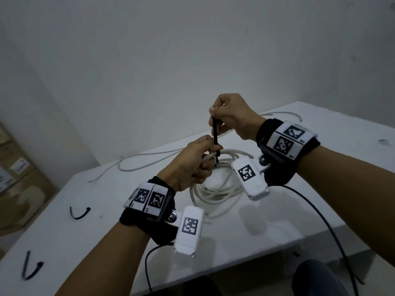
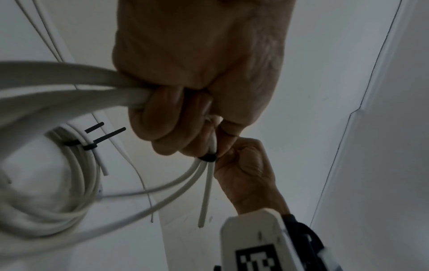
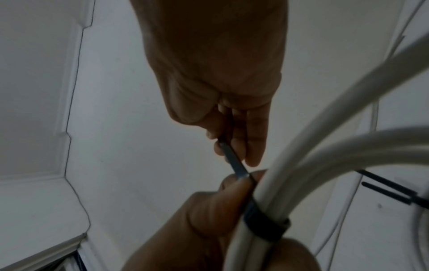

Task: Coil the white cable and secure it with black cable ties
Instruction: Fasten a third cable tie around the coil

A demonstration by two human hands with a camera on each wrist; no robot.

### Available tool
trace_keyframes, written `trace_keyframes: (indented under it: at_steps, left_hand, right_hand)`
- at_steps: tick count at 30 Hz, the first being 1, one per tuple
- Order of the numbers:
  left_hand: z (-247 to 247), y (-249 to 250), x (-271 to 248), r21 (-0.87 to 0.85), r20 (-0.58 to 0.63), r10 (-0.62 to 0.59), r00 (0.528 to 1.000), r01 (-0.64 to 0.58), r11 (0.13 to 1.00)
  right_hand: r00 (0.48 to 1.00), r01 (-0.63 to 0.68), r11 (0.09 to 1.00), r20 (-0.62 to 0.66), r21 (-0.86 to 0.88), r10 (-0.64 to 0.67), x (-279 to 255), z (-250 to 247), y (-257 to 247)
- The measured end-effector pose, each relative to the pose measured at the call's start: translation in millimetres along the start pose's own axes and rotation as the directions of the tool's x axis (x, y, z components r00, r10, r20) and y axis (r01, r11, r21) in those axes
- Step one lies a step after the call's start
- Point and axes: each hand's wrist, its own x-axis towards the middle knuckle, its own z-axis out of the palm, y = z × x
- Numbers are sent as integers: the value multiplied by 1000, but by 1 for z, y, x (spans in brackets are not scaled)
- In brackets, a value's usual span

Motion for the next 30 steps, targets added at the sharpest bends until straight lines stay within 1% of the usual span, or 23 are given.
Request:
trace_keyframes:
  at_steps: [4,6,9,13,17,18,21,22,25,27,30]
  left_hand:
    - [4,-2,-4,-4,-27,-3,1000,3,1000]
    - [5,-4,-4,-40,-35,-3,999,2,999]
    - [2,-7,-2,-117,-49,26,998,-31,993]
    - [-4,-13,3,-180,-19,35,999,-38,983]
    - [-6,-16,6,-209,-14,35,999,-37,977]
    - [-7,-15,7,-214,-13,39,999,-41,976]
    - [-14,-10,8,-229,-3,55,998,-55,972]
    - [-16,-8,7,-227,-3,61,998,-60,972]
    - [-24,-4,5,-183,-27,95,995,-99,978]
    - [-27,-5,4,-136,-45,125,991,-130,982]
    - [-28,-10,4,-90,-74,164,984,-171,981]
  right_hand:
    - [1000,-20,999,12,-41,20,1,2,-1]
    - [999,-17,998,34,-66,19,-2,0,-2]
    - [998,15,999,67,-38,-12,-7,-5,-5]
    - [988,33,999,150,-31,-28,-14,-8,-6]
    - [984,53,998,173,-33,-46,-21,-7,-1]
    - [981,58,996,190,-68,-44,-22,-6,1]
    - [968,96,947,250,-307,-17,-25,-3,8]
    - [967,81,941,256,-329,7,-26,-3,10]
    - [954,-12,977,290,-215,76,-30,-6,13]
    - [950,-33,983,301,-179,86,-31,-8,14]
    - [955,-42,990,285,-131,78,-35,-6,18]
